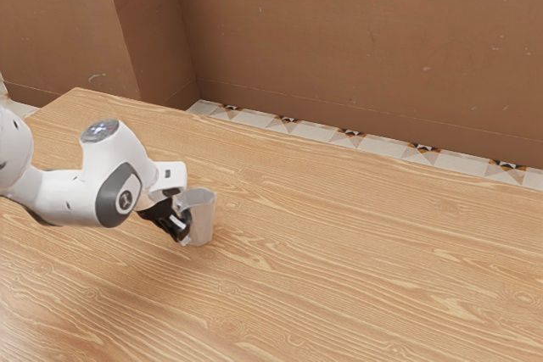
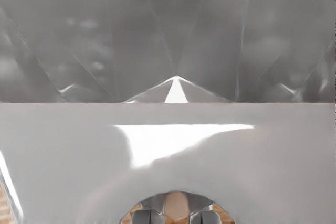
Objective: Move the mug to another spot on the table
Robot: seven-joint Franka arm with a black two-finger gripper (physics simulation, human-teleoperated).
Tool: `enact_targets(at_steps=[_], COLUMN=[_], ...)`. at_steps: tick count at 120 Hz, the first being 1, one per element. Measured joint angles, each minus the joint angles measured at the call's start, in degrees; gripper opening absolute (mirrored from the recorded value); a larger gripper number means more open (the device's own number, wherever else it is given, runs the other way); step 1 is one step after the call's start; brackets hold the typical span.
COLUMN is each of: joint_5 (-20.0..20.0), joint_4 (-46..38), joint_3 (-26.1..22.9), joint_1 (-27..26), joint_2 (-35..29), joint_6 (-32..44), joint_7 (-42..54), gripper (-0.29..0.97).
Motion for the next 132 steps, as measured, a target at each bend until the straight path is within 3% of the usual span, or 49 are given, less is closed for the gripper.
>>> enact_targets(at_steps=[60,79,92,132], joint_5=[-1.9,-2.4,-2.6,-2.7], joint_4=[-1.9,-1.9,-1.9,-5.8], joint_3=[0.0,-0.3,-0.3,0.3], joint_1=[-3.8,-3.5,-3.4,-4.7], joint_2=[0.3,0.5,0.4,-6.1], joint_6=[0.7,0.4,0.2,-0.3], joint_7=[0.2,0.7,1.1,1.9], gripper=[-0.07,0.27,0.43,0.63])
